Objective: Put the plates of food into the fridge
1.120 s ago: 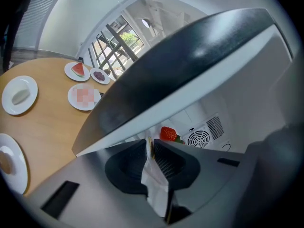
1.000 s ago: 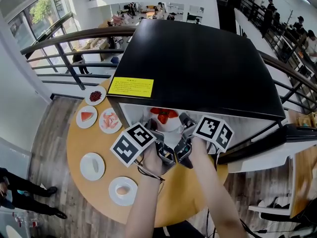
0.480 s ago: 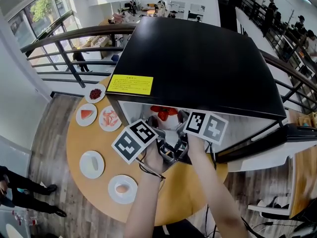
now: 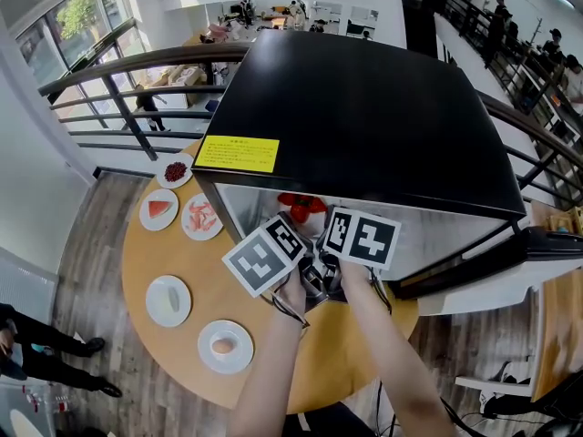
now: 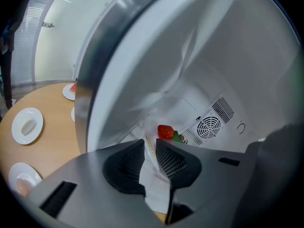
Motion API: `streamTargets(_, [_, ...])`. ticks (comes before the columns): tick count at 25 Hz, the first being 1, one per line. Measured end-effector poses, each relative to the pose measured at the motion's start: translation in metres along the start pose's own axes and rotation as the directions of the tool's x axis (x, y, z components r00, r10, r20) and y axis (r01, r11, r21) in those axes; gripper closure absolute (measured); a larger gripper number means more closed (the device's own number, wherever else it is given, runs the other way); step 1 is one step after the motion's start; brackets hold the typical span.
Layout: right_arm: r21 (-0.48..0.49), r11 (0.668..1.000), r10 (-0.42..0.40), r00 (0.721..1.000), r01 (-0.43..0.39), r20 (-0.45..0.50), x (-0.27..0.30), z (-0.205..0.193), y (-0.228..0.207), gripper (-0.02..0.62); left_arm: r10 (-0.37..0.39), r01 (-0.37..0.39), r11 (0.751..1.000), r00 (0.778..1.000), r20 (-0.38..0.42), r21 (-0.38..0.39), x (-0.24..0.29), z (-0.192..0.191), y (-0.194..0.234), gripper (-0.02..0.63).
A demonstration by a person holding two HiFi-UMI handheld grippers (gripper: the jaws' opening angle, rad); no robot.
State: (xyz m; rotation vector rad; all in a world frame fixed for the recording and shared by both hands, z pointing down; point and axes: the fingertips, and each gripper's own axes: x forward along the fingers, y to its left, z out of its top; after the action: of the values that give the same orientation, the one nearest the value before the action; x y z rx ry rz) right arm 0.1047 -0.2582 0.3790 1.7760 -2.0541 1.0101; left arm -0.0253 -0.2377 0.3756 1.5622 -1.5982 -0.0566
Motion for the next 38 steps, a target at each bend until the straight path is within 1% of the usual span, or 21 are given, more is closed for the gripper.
streamTargets(3, [-0.031,0.999,-0.016,0.999,0.017,0.037,-0.002,0.001,0.000,0.532,0.014,-0.015,0.998,1.000,0.011,0.063,0.001,0.000,-0.002,0.537])
streamTargets(6, [-0.040,0.999,-0.015,0.997,0.018,0.073,-0.005,0.003,-0.001,0.532,0.013,-0.015,0.994,1.000,0.017,0.109,0.001,-0.002,-0.004,0.531])
streamTargets(9, [-0.042,0.999,-0.013,0.997,0.016,0.074,-0.006,0.003,-0.002,0.532,0.027,-0.028,0.990,1.000,0.008,0.141,-0.001,-0.004,-0.005,0.525])
streamTargets(11, [-0.045,0.999,-0.008,0.998,0.011,0.069,-0.006,0.003,-0.003,0.532,0.042,-0.042,0.989,0.999,0.004,0.139,-0.001,-0.004,-0.004,0.522])
streamTargets(13, [-0.050,0.999,0.003,0.997,0.001,0.081,-0.007,0.004,-0.004,0.532,0.044,-0.043,0.994,0.999,-0.003,0.101,0.001,-0.003,-0.004,0.522])
streamTargets(15, [-0.054,0.998,0.032,0.994,-0.027,0.105,-0.010,0.006,-0.004,0.534,0.047,-0.046,0.997,0.999,-0.012,0.060,0.002,-0.002,-0.003,0.522])
streamTargets(16, [-0.055,0.998,0.049,0.992,-0.043,0.114,-0.012,0.006,-0.004,0.534,0.054,-0.053,0.997,0.998,-0.014,0.055,0.002,-0.002,-0.003,0.523])
streamTargets(18, [-0.064,0.996,0.068,0.991,-0.061,0.119,-0.015,0.006,-0.004,0.534,0.071,-0.069,0.995,0.997,-0.015,0.074,0.003,-0.001,-0.003,0.522])
streamTargets(21, [-0.093,0.994,0.073,0.990,-0.062,0.118,-0.017,0.004,-0.005,0.535,0.082,-0.081,0.991,0.997,-0.011,0.110,0.003,0.001,-0.003,0.522])
streamTargets(24, [-0.093,0.993,0.085,0.989,-0.074,0.118,-0.015,0.003,-0.003,0.540,0.070,-0.070,0.989,0.998,0.003,0.129,0.003,0.002,-0.003,0.522])
streamTargets(28, [-0.078,0.995,0.071,0.991,-0.062,0.110,-0.014,0.006,-0.003,0.541,0.052,-0.055,0.980,0.998,0.019,0.191,0.004,0.001,-0.008,0.520])
streamTargets(29, [-0.073,0.995,0.070,0.992,-0.062,0.108,-0.014,0.006,-0.003,0.540,0.049,-0.051,0.979,0.999,0.016,0.196,0.005,0.001,-0.008,0.518])
streamTargets(30, [-0.067,0.995,0.074,0.992,-0.067,0.106,-0.014,0.006,-0.002,0.541,0.044,-0.045,0.983,0.999,0.006,0.175,0.005,0.001,-0.008,0.518])
streamTargets(31, [-0.059,0.995,0.081,0.991,-0.075,0.104,-0.014,0.007,-0.001,0.541,0.035,-0.034,0.992,0.999,-0.009,0.125,0.005,0.001,-0.007,0.518])
streamTargets(32, [-0.051,0.995,0.087,0.991,-0.082,0.103,-0.014,0.007,-0.001,0.541,0.024,-0.022,0.998,0.999,-0.026,0.051,0.005,0.002,-0.005,0.518])
streamTargets(33, [-0.043,0.995,0.092,0.990,-0.088,0.103,-0.014,0.007,0.000,0.541,0.011,-0.012,1.000,0.999,-0.040,-0.026,0.004,0.003,-0.003,0.518])
streamTargets(34, [-0.036,0.995,0.093,0.990,-0.090,0.104,-0.014,0.008,0.000,0.541,0.001,-0.005,0.996,0.999,-0.050,-0.084,0.004,0.004,-0.001,0.518])
streamTargets(35, [-0.031,0.995,0.093,0.990,-0.090,0.105,-0.014,0.008,-0.001,0.541,-0.004,-0.003,0.994,0.998,-0.058,-0.111,0.004,0.004,0.000,0.520])
streamTargets(36, [-0.028,0.996,0.089,0.990,-0.087,0.107,-0.014,0.008,-0.001,0.541,-0.002,-0.005,0.994,0.998,-0.067,-0.108,0.004,0.003,-0.001,0.520])
streamTargets(38, [-0.029,0.997,0.080,0.991,-0.077,0.111,-0.014,0.008,-0.002,0.541,0.010,-0.014,0.999,0.997,-0.077,-0.051,0.003,0.001,-0.002,0.520])
